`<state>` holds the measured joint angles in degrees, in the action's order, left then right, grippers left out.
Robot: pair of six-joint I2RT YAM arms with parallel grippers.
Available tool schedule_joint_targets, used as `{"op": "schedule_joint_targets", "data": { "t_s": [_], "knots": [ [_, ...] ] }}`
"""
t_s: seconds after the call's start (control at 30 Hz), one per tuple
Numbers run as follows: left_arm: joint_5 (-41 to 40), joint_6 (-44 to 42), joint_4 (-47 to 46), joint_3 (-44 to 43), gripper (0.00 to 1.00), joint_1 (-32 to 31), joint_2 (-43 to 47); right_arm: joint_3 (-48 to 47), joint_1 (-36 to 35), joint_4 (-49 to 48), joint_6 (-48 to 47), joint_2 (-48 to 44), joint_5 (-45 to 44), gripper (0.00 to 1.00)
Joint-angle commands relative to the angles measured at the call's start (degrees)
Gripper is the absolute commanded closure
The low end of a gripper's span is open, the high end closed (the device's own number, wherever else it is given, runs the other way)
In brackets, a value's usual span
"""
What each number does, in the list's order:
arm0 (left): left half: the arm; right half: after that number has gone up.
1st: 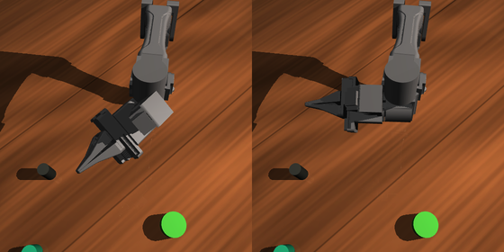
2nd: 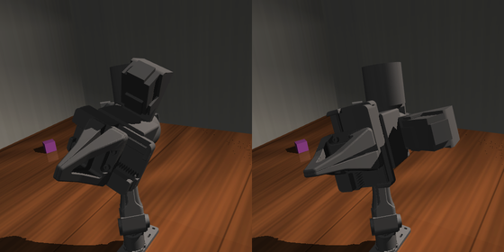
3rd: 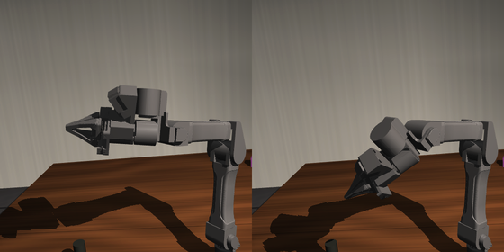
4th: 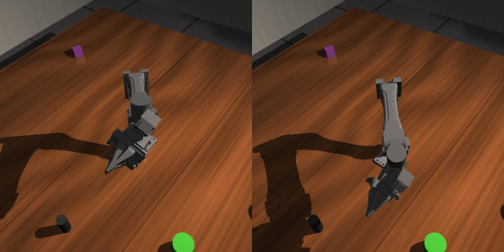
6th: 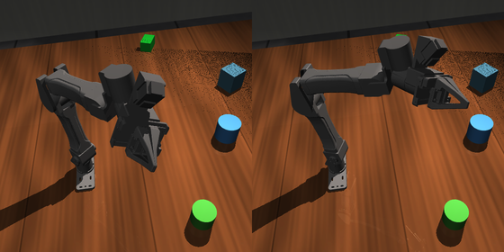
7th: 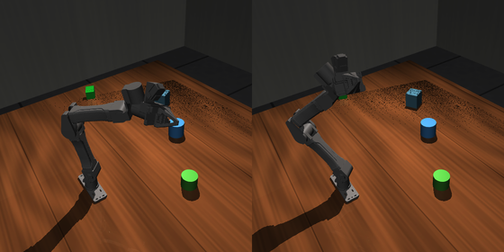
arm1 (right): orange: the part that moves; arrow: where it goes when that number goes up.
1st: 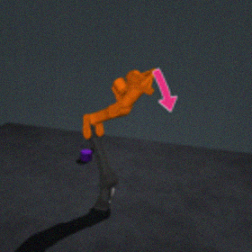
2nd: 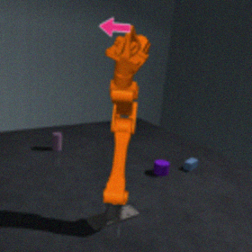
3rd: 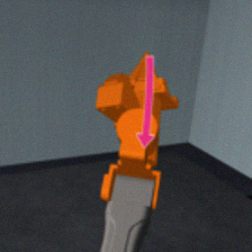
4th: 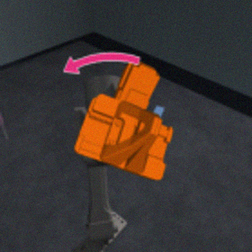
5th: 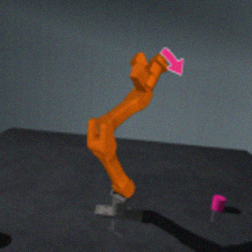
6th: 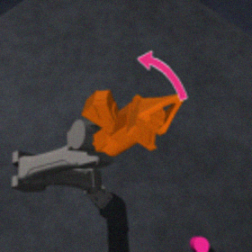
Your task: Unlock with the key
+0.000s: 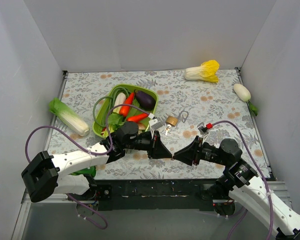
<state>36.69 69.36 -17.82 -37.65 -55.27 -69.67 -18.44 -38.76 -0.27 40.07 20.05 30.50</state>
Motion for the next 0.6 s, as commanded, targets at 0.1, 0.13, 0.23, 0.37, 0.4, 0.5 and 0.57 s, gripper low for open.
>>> {"op": "schedule_joint_targets", "data": {
  "t_s": [0.1, 0.13, 0.23, 0.37, 0.4, 0.5, 0.57],
  "knots": [
    [1.37, -2.39, 1.65, -2.78, 1.00, -0.11, 1.03, -0.99, 0.00, -0.60, -2.11, -0.19, 3.95, 0.64],
    [1.37, -2.56, 1.57, -2.78, 1.00, -0.11, 1.03, -0.73, -0.08, -1.04, -1.76, -0.28, 4.30, 0.64],
    [1.54, -2.57, 1.57, -3.04, 1.00, -0.02, 0.94, 0.15, -0.08, -1.83, -1.23, -0.37, 5.00, 0.66],
    [1.81, -2.57, 1.21, -3.04, 1.00, -0.11, 0.59, 0.59, -0.08, -2.62, -1.23, -0.02, 5.36, 0.70],
    [1.90, -2.48, 1.21, -2.96, 1.00, -0.11, 0.50, 0.68, -0.17, -2.80, -1.14, 0.25, 5.36, 0.72],
    [2.07, -2.39, 0.77, -2.87, 1.00, -0.11, 0.32, 1.03, -0.08, -3.77, -1.14, 0.95, 5.88, 0.75],
    [2.33, -2.30, 0.69, -3.04, 1.00, -0.10, 0.06, 1.21, -0.08, -4.12, -0.96, 0.95, 5.80, 0.78]
  ]
}}
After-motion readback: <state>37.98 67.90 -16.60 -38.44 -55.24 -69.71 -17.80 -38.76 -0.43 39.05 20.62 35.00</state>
